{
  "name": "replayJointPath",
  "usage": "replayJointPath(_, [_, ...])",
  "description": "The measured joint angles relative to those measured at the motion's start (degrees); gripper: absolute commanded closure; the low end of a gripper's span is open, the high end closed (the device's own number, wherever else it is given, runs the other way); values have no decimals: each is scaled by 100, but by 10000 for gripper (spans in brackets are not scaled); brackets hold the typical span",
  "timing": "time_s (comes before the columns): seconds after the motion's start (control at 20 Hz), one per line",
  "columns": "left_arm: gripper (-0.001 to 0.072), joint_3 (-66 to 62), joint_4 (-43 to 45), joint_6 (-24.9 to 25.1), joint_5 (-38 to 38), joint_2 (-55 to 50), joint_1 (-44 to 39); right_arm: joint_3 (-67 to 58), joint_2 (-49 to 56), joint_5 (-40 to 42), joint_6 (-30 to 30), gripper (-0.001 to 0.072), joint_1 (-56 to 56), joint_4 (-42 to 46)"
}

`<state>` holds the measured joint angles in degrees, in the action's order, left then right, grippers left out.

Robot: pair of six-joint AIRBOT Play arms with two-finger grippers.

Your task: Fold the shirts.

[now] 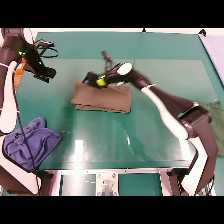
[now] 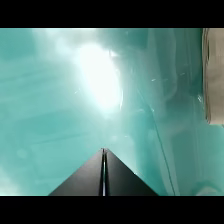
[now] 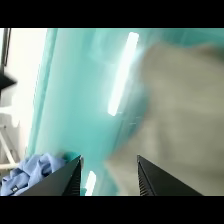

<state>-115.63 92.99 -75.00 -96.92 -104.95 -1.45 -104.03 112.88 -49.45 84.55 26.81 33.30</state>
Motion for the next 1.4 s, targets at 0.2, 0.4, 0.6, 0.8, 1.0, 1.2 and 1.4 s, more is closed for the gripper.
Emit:
replayJointPath(0.2, [677,0,-15,35,-31,2,33,264,-680,-1379,337,311,-1303,804])
replayJointPath(0.4, [677,0,-98,13,-42,2,46,1585,-1419,-1937,673,143,-2186,1646])
replayJointPath(0.6, [677,0,-179,-70,-37,2,46,2992,-1464,-1458,455,147,-2299,1143])
replayJointPath(0.8, [677,0,-199,-109,-31,4,46,3274,-1003,-905,-101,680,-1908,-26])
replayJointPath(1.0, [677,0,-225,-118,-37,2,46,2822,-935,-780,-358,697,-1779,-560])
replayJointPath(1.2, [676,0,-358,-140,-92,4,44,2284,-1818,-1051,-282,697,-2662,-553])
replayJointPath(1.4, [677,0,-592,-162,-116,4,44,1969,-2927,-1722,83,697,-4336,24])
